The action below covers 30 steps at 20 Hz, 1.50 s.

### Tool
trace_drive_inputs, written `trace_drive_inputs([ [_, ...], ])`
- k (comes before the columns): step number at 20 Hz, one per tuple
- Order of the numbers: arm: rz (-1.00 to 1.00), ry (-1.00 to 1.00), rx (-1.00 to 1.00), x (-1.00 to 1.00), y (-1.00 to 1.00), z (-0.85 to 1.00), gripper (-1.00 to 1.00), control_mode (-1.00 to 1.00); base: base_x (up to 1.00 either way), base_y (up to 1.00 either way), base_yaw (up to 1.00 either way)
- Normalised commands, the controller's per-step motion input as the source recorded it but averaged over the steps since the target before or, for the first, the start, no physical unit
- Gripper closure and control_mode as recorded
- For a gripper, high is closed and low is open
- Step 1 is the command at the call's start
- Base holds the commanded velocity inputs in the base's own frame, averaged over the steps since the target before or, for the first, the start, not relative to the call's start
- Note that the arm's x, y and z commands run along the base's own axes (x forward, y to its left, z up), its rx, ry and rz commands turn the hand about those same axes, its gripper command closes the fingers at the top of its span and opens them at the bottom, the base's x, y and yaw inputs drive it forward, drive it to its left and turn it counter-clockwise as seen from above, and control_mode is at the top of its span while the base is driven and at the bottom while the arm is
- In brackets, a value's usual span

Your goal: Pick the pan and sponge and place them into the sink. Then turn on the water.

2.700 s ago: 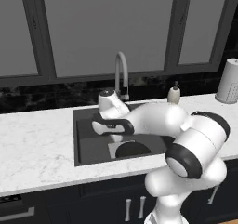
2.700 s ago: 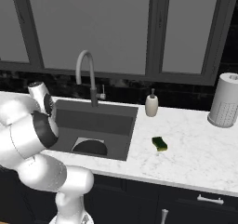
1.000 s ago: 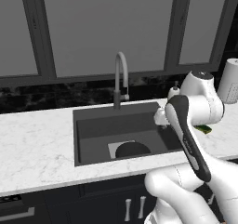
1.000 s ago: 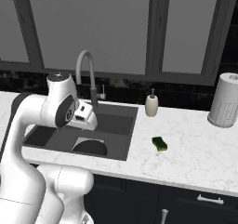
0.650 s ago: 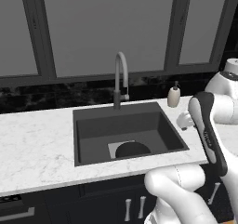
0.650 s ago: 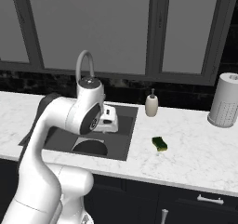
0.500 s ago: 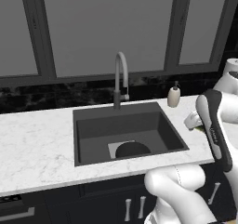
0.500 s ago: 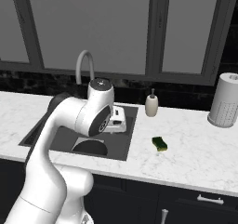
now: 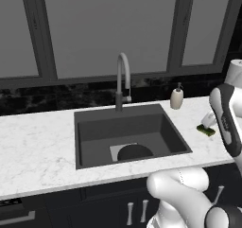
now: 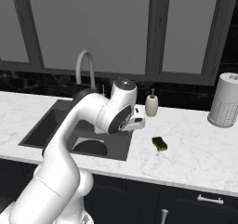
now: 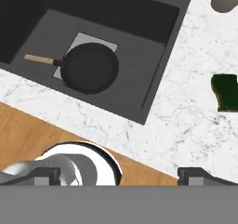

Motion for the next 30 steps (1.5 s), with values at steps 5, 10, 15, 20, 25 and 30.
trace_drive_inputs([
  [5, 0.0, 0.03, -0.04, 0.57, -0.26, -0.17, -1.0, -1.0, 0.0, 0.0, 0.0],
  [10, 0.0, 0.04, -0.02, 0.45, -0.33, -0.27, -1.0, -1.0, 0.0, 0.0, 0.0],
  [15, 0.0, 0.08, 0.0, 0.3, -0.42, -0.36, -1.0, -1.0, 0.0, 0.0, 0.0],
  [20, 0.0, 0.08, -0.02, 0.29, -0.3, -0.32, -1.0, -1.0, 0.0, 0.0, 0.0],
  [25, 0.0, 0.0, -0.07, 0.13, -0.25, -0.19, -1.0, -1.0, 0.0, 0.0, 0.0],
  [30, 0.0, 0.02, -0.07, 0.16, -0.19, -0.27, -1.0, -1.0, 0.0, 0.0, 0.0],
])
